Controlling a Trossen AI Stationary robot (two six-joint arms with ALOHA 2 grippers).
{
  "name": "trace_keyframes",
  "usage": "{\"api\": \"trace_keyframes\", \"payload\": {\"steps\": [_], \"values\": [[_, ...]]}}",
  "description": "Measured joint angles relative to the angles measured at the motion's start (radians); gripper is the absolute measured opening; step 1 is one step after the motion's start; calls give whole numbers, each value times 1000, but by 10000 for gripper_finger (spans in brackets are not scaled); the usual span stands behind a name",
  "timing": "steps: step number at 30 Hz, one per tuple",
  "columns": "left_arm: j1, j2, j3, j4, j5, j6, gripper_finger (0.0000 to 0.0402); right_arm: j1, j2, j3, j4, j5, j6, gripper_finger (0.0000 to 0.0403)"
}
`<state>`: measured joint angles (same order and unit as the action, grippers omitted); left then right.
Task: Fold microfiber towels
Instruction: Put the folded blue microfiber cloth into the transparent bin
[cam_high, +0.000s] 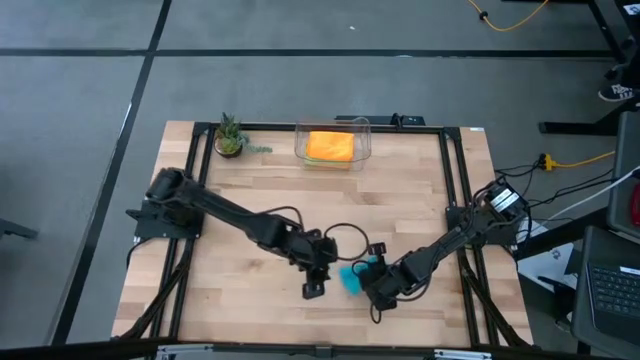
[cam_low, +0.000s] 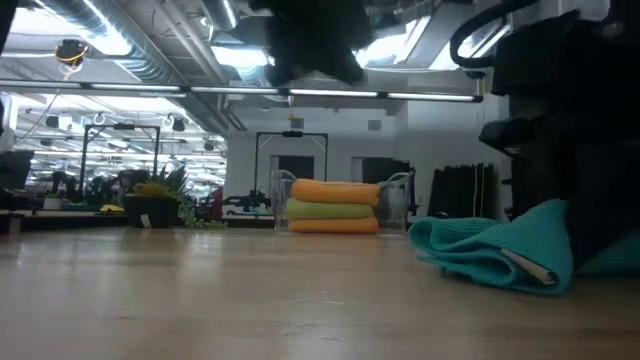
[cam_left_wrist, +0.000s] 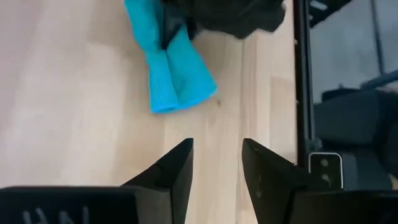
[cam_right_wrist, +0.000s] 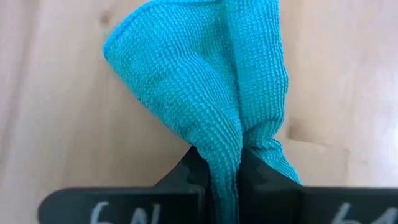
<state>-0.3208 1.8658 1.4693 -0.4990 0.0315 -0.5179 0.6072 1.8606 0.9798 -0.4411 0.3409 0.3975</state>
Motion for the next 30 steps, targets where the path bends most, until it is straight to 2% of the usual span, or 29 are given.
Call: {"api": "trace_keyframes", "payload": {"steps": [7,11,14,20,25,30], "values": [[-44,-112,1,-77,-159,5,131,-81,-18,3,-28,87,-22,25],[-54,-145,1,-196,-254,7,131,-168,-62,-3,-73,173,-94,25],[-43,-155,2,-300,-324,0,131,-236,-112,1,-123,257,-167,25],[31,-152,2,-499,-350,6,131,-428,-261,3,-72,291,-431,25],[130,-152,2,-592,-362,66,131,-662,-369,4,165,255,-666,25],[209,-152,2,-608,-362,83,131,-858,-340,43,340,80,-803,25]]}}
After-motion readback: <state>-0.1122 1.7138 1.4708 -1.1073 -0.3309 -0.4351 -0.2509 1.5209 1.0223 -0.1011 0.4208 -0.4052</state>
